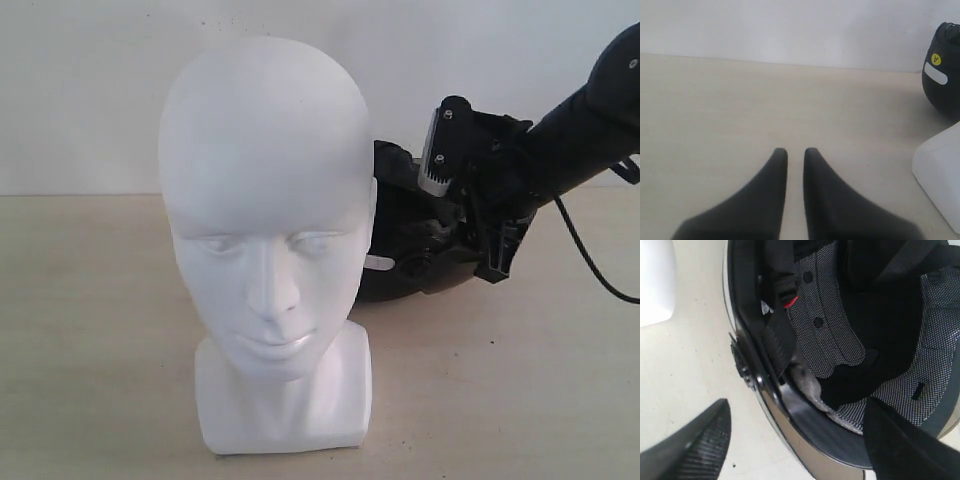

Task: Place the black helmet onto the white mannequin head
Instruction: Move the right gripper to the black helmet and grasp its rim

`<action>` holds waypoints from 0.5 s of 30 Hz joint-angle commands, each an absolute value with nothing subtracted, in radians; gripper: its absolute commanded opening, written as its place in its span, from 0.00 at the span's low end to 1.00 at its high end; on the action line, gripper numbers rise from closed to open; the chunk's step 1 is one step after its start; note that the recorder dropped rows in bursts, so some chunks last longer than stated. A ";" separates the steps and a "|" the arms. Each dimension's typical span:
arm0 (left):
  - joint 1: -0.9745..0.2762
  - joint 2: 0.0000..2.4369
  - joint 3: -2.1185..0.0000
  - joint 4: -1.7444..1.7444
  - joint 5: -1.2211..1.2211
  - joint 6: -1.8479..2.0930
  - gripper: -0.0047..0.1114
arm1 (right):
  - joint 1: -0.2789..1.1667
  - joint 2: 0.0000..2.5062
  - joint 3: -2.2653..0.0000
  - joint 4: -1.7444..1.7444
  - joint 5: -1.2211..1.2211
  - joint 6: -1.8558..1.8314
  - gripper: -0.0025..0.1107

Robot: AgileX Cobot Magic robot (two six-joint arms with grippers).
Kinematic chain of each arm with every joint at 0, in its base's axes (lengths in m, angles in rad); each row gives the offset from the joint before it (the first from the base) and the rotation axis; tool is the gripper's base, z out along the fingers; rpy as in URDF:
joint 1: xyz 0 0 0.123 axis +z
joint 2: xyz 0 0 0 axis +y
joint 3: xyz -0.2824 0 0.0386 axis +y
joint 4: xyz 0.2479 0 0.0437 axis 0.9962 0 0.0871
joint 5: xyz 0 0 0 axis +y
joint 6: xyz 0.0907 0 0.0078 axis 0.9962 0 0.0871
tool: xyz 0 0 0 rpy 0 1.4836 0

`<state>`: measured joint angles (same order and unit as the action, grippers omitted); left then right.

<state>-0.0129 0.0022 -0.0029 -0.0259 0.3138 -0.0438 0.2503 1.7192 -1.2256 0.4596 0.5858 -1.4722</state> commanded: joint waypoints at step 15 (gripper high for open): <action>-0.010 0.000 0.000 -0.029 0.314 -0.053 0.15 | 0.257 1.818 -1.259 0.495 0.560 -1.612 0.64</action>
